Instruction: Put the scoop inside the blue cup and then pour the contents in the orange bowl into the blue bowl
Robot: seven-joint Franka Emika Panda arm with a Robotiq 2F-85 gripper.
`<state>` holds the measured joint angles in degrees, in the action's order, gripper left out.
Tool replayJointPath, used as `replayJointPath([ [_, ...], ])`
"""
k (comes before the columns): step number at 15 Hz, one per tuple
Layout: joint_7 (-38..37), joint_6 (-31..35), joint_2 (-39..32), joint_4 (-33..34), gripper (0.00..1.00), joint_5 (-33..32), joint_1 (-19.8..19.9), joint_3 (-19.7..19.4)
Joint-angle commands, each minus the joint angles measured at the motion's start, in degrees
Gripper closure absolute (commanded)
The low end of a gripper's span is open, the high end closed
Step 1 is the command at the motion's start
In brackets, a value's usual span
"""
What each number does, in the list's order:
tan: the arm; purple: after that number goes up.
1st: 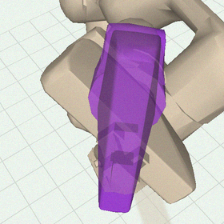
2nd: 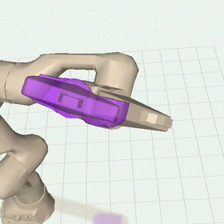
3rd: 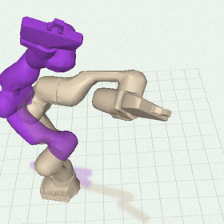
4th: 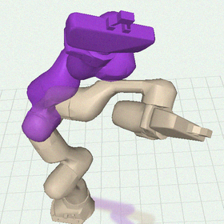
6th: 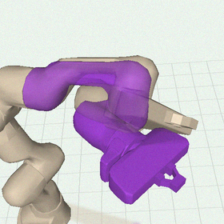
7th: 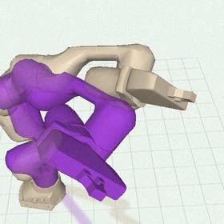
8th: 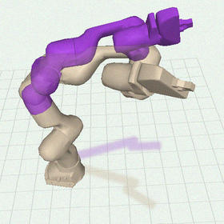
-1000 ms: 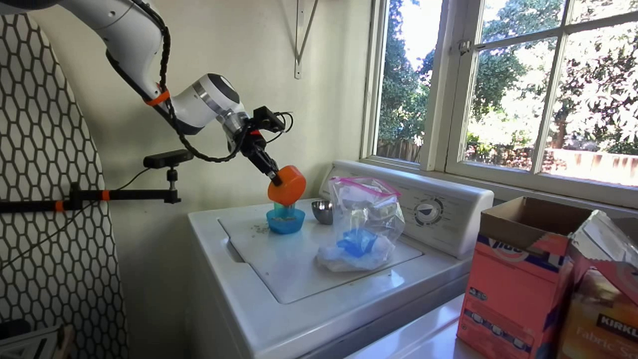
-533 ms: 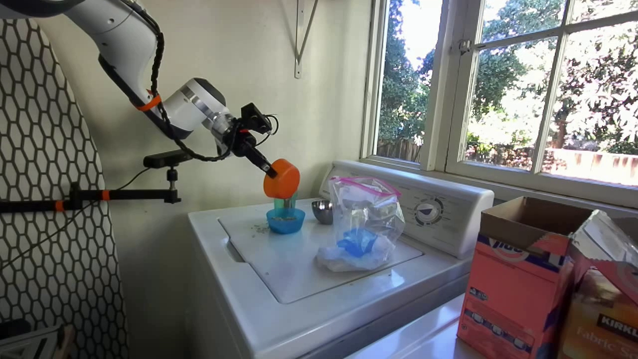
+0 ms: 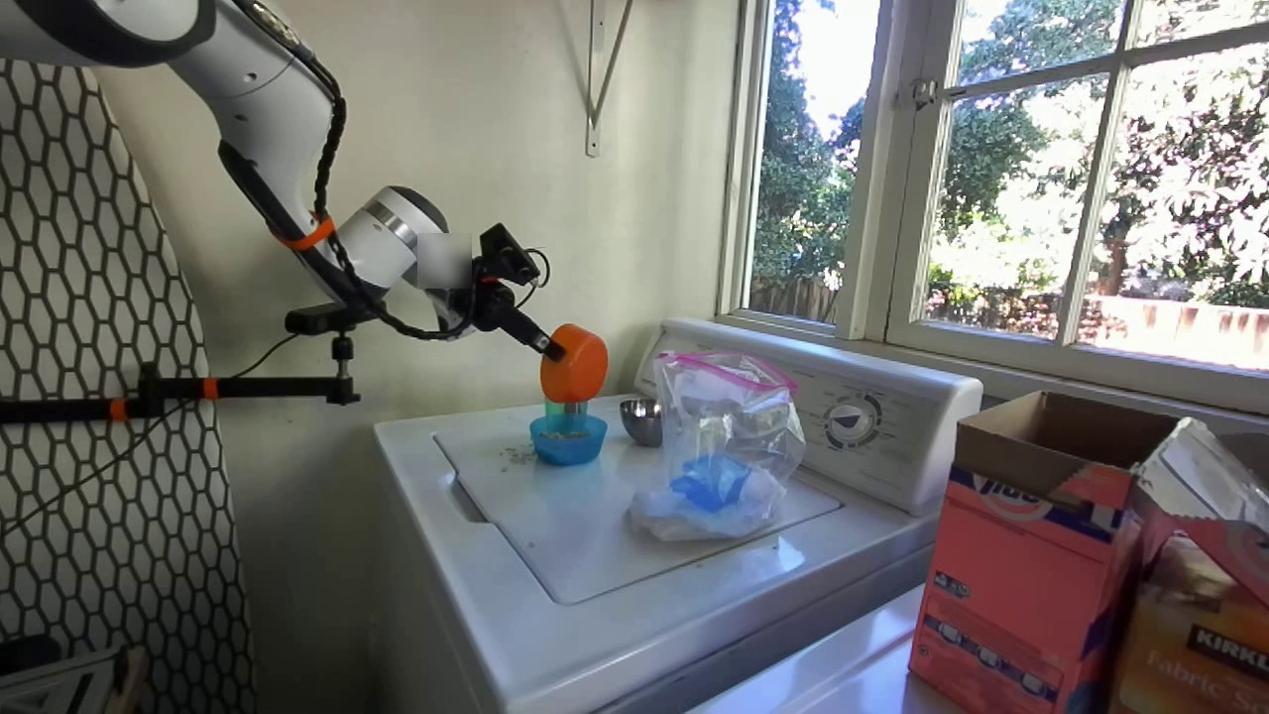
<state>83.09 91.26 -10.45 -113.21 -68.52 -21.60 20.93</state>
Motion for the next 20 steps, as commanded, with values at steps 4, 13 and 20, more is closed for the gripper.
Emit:
replayJointPath([
  [4,-5.0,-0.4,-4.1,1.3,0.99,-6.5,-0.4,-0.2],
  [13,-3.2,-0.3,-3.3,-0.4,0.99,-5.0,0.4,-0.5],
  [20,-2.6,-0.4,-5.7,-0.7,0.99,-5.5,-0.1,-0.2],
])
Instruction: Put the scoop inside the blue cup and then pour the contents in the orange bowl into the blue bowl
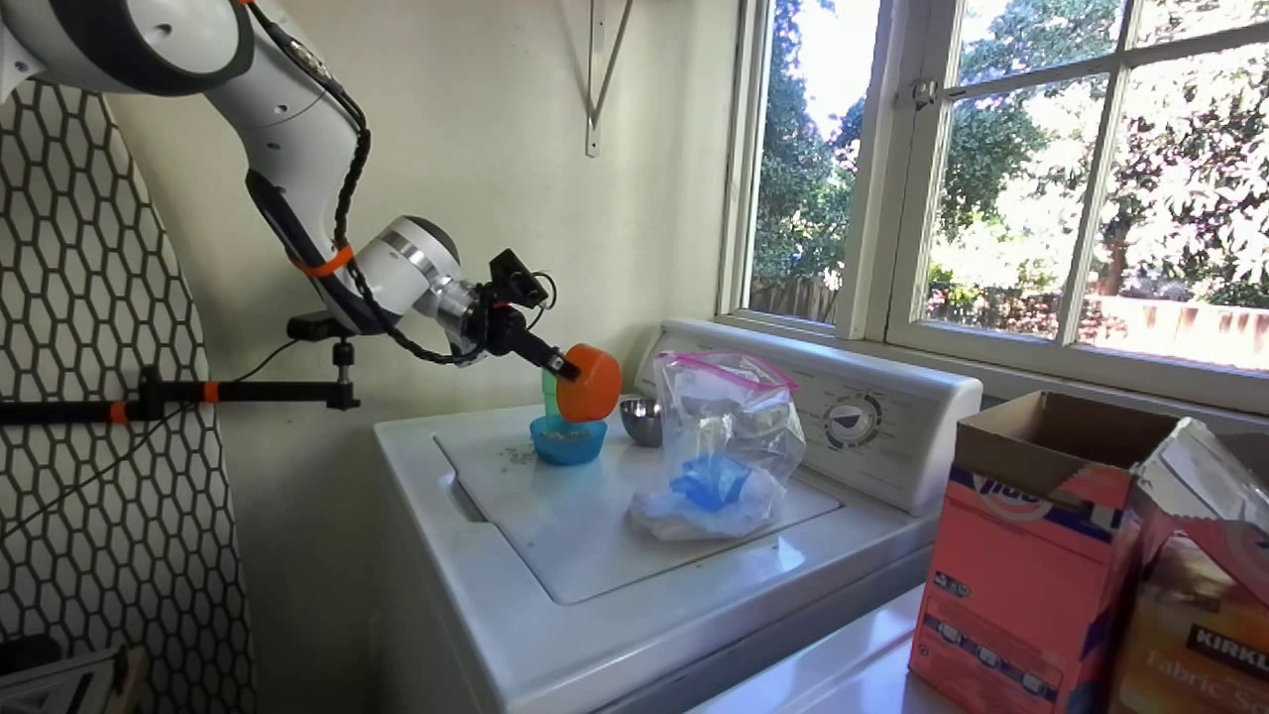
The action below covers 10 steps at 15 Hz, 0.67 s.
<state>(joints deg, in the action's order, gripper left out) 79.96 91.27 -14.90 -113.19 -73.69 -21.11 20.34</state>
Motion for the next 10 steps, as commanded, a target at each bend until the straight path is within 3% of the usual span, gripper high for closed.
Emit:
replayJointPath([
  [1,0.7,-0.4,-1.4,-0.8,0.99,-0.4,-0.6,0.3],
  [10,-0.9,-0.3,-0.8,2.3,0.99,5.0,0.3,0.1],
])
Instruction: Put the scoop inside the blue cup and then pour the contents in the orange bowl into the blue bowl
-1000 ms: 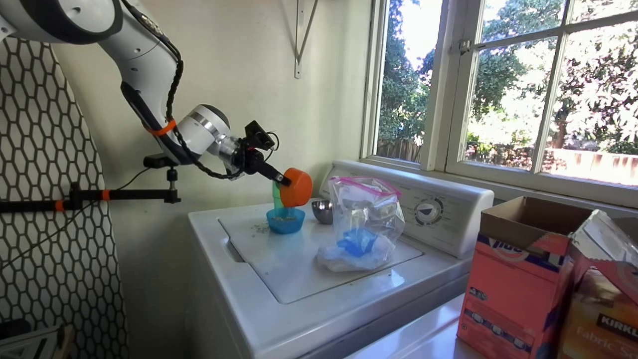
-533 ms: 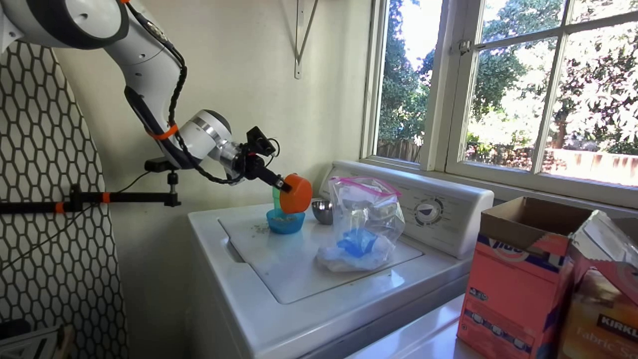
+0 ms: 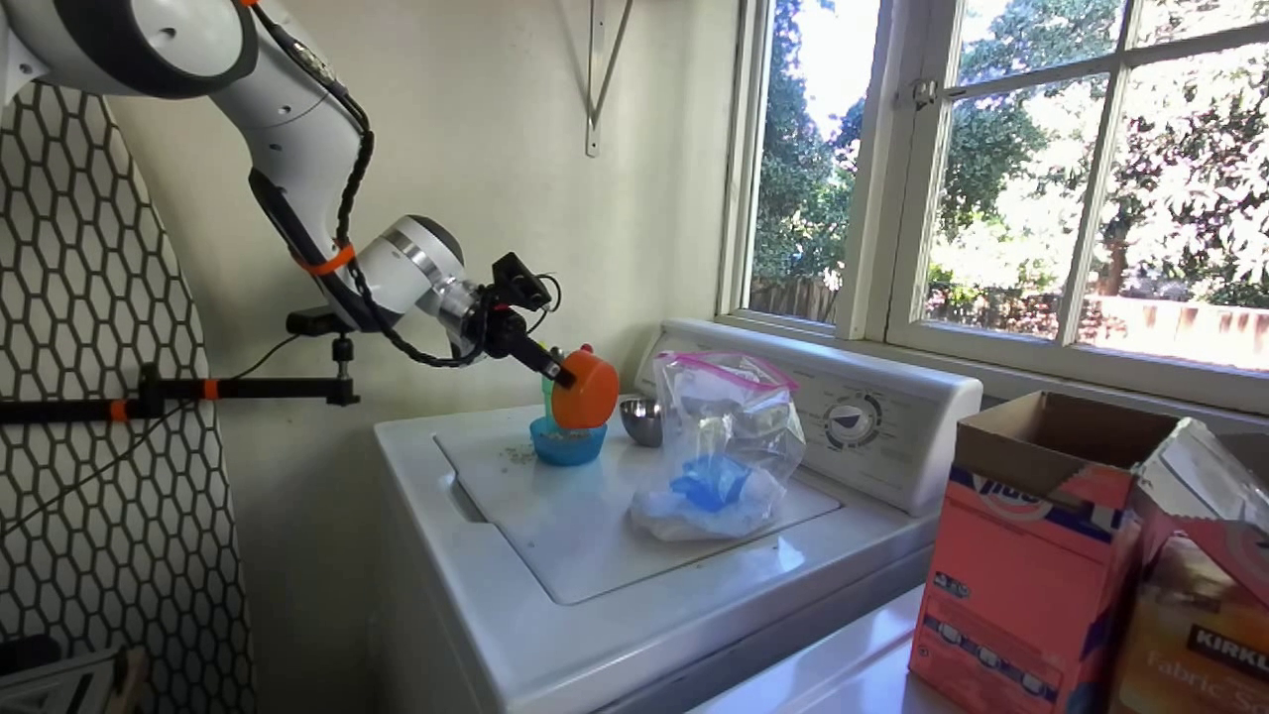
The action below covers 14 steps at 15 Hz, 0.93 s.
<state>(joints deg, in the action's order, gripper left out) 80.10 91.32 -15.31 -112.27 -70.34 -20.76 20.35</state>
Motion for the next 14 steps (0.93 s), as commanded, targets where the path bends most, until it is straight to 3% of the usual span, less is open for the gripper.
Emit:
replayJointPath([
  [1,-1.3,-0.6,-0.8,2.0,0.99,1.2,-0.1,0.0],
  [6,-1.3,-3.6,-3.4,6.5,0.99,1.4,-0.8,-0.4],
  [12,-0.8,-13.3,-7.4,12.4,0.99,6.0,-2.0,-0.4],
  [14,-0.8,-11.0,-5.8,10.2,0.96,4.9,-1.2,-0.2],
])
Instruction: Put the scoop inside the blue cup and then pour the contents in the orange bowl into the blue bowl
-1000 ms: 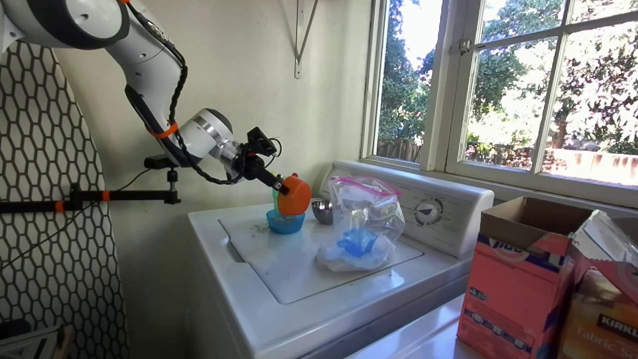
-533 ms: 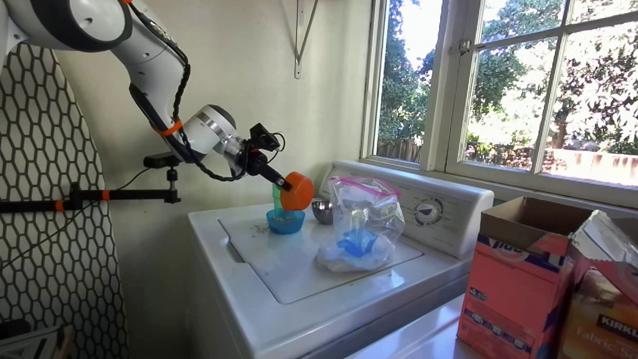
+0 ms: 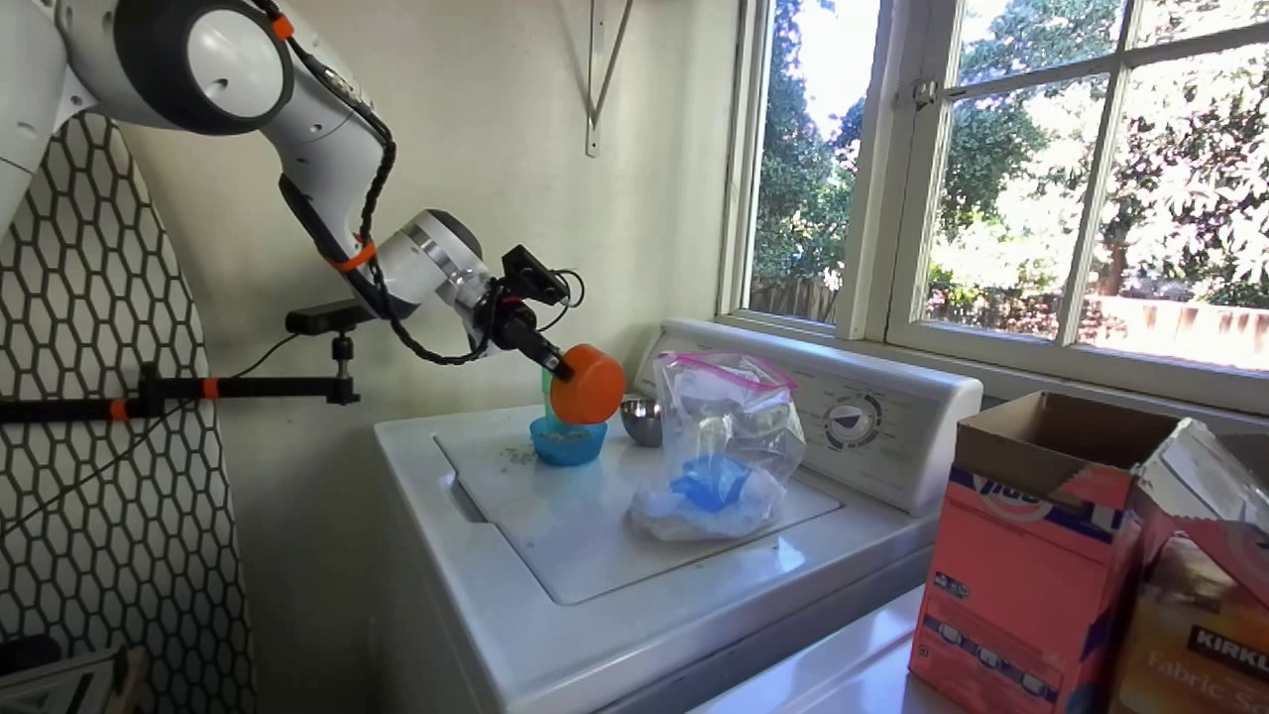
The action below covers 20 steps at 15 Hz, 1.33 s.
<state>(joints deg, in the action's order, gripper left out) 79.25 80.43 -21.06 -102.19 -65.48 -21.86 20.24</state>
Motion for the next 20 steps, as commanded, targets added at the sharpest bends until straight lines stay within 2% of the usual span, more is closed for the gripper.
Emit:
replayJointPath([
  [1,0.0,-0.6,-0.4,0.7,0.96,0.3,-0.2,-0.1],
  [3,0.0,-1.0,-0.8,1.5,0.99,0.7,-0.2,-0.2],
  [11,1.6,-1.3,-5.2,7.9,0.99,1.3,0.0,-1.1],
  [18,8.2,-4.6,-8.2,15.3,0.99,6.1,-0.5,-1.5],
  [19,8.5,-4.6,-8.1,15.7,0.99,6.6,-0.7,-1.5],
  [20,6.8,-2.1,-6.8,12.9,0.96,4.8,-0.3,-1.9],
])
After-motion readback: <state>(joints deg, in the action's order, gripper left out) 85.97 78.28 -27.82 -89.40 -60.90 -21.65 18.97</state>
